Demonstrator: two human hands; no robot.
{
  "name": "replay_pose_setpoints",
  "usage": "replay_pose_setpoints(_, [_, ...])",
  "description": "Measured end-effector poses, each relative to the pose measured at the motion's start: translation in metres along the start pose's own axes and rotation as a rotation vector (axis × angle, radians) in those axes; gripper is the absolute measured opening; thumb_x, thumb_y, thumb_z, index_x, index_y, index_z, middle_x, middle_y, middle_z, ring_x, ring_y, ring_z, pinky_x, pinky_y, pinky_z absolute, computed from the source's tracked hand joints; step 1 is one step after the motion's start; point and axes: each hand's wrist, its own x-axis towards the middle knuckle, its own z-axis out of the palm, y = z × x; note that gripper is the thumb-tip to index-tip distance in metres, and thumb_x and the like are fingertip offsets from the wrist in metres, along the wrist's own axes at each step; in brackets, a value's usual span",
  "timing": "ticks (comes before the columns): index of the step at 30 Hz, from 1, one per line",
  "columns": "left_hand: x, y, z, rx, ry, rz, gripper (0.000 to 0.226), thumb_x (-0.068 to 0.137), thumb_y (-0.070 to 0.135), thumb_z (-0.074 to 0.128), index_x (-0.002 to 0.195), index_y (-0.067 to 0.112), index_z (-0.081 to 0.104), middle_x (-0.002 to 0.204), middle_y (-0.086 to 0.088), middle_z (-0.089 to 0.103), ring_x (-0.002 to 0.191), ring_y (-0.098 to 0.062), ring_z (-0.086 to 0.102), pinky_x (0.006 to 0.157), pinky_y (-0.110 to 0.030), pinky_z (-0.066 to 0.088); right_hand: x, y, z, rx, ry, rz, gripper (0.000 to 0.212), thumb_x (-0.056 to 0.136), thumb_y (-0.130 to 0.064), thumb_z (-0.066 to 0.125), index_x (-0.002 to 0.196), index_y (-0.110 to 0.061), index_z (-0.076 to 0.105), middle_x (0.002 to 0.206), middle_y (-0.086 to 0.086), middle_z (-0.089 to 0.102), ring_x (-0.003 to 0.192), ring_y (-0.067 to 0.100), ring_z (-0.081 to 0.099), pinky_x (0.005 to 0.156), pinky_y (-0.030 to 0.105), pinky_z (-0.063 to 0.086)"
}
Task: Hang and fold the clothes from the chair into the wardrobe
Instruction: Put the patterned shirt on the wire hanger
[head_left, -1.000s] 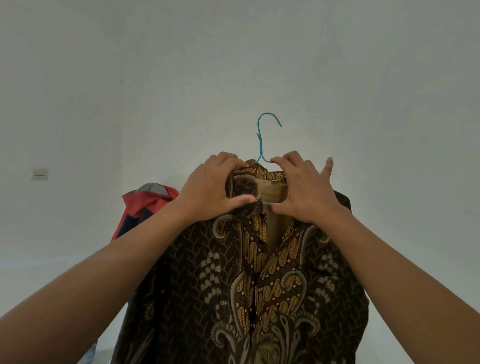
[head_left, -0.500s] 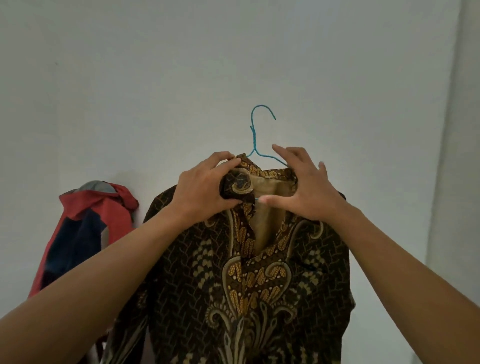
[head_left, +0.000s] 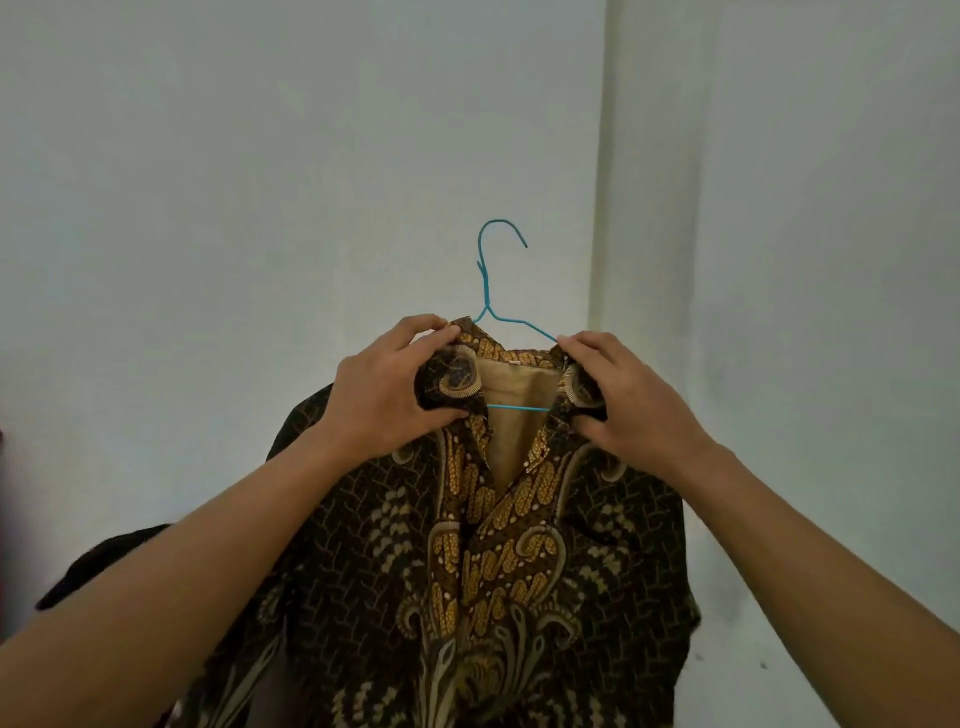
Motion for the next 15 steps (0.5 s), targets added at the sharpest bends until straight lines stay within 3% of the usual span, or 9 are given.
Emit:
replay_pose_setpoints(4, [0.025, 0.065, 0.039, -0.062, -0.003, 0.037, 0.087, 0.067, 0.056, 0.082, 0.141, 0.024, 0.051, 0.141, 0.009, 0.048, 0.120, -0.013, 0.057, 0.080, -0.042, 0.059, -0.044, 0.047, -0.045, -0.162, -0.013, 0.045, 0.092, 0.073, -0.034, 0.080, 0.151, -0.016, 0.035, 0.147, 0.002, 0.041, 0.122, 0.024, 0.054, 0.092, 0.045, 0.055])
replay_pose_setpoints(7, [0.040, 0.113, 0.069, -0.103, 0.007, 0.052, 0.086, 0.067, 0.055, 0.081, 0.142, 0.024, 0.051, 0.142, 0.008, 0.048, 0.119, -0.014, 0.058, 0.078, -0.041, 0.059, -0.074, 0.080, -0.074, -0.240, -0.016, 0.098, 0.093, 0.071, -0.032, 0.081, 0.151, -0.015, 0.037, 0.146, 0.003, 0.044, 0.121, 0.026, 0.054, 0.095, 0.046, 0.053])
replay_pose_setpoints(15, [0.086, 0.242, 0.157, -0.220, -0.030, 0.122, 0.087, 0.070, 0.056, 0.080, 0.144, 0.024, 0.047, 0.144, 0.005, 0.047, 0.121, -0.019, 0.056, 0.077, -0.043, 0.059, -0.153, 0.163, -0.135, -0.501, -0.049, 0.371, 0.099, 0.072, -0.033, 0.078, 0.154, -0.019, 0.026, 0.150, 0.000, 0.042, 0.135, 0.022, 0.039, 0.106, 0.047, 0.043])
